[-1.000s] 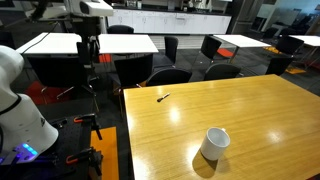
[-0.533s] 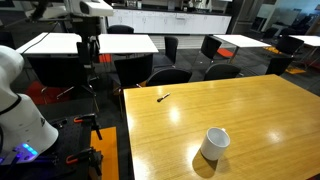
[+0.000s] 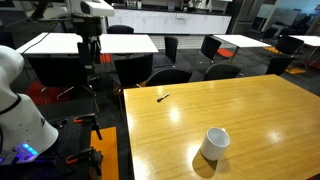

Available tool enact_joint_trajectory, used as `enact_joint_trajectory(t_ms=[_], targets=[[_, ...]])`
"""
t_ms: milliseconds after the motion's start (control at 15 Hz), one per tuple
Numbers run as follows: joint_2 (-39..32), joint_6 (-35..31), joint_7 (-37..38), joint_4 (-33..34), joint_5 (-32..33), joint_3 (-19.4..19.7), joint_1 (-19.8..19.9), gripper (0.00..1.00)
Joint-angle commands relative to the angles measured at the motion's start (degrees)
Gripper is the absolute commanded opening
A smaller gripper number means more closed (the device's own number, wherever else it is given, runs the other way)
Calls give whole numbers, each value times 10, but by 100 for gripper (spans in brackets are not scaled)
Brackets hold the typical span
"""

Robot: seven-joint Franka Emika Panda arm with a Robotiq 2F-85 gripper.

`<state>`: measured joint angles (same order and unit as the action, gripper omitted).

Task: Move the mug forward then put the marker inside the mug

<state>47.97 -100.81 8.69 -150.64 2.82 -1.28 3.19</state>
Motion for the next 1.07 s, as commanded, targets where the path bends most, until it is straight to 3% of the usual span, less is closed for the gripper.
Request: enact_joint_trajectory(t_ms=[0, 467, 1000], targets=[[-35, -17, 21, 27, 26, -7, 23, 100], [-101, -62, 6, 77, 95, 8, 48, 100], [-171, -122, -65, 128, 114, 58, 48, 100]])
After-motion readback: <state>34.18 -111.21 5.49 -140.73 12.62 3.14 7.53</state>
